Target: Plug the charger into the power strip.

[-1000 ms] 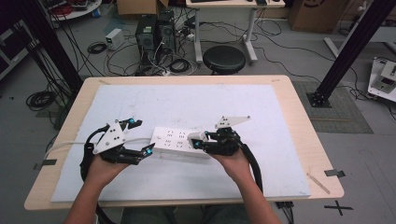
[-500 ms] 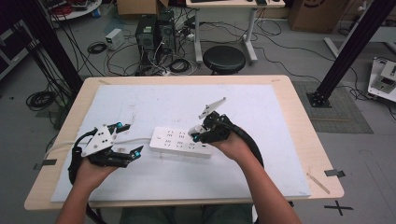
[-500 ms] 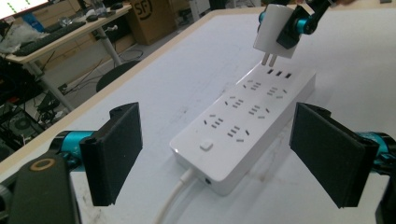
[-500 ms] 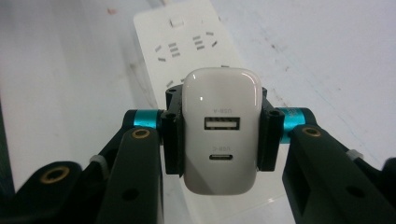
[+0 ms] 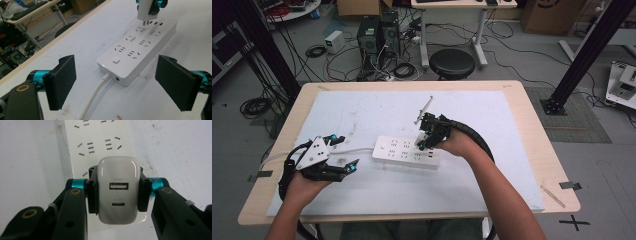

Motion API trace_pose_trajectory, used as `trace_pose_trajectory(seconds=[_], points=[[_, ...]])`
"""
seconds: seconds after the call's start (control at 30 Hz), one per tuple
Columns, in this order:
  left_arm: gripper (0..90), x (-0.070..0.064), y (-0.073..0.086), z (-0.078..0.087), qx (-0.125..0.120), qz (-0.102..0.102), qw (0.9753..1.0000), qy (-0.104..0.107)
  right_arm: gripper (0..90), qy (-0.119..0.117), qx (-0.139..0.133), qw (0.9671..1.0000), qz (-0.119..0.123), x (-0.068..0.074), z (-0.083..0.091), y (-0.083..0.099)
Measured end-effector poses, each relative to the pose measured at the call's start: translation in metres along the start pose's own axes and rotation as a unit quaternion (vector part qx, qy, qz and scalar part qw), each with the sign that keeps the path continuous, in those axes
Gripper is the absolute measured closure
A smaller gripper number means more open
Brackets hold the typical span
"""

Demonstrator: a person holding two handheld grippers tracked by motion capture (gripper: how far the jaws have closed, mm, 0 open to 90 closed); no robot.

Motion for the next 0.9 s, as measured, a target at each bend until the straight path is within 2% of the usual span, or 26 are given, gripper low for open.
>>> trace_pose_trajectory(seconds=[0.2, 0.53, 0.9], points=[[17.3, 0.001, 0.004, 0.000, 0.009, 0.014, 0.9999, 0.002, 63.2, -0.011, 0.016, 0.9997, 0.011, -0.005, -0.002, -0.003], [17.4, 0.001, 0.008, 0.002, 0.010, 0.017, 0.9998, 0.003, 63.2, -0.016, 0.042, 0.9983, 0.037, -0.006, -0.012, -0.010], [17.4, 0.004, 0.011, 0.000, 0.013, 0.018, 0.9998, 0.002, 63.2, -0.020, 0.061, 0.9968, 0.048, -0.008, -0.013, -0.009]])
Point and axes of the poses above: each handheld gripper's, and its own axes: z roughly backward along the jaws, y roughly out of its underside, x roughly to its left, the point moved 9 cm from there along -z, roughly forward along the jaws, and after that the axes turned 7 degrees about -y, right-handed, at the moved point
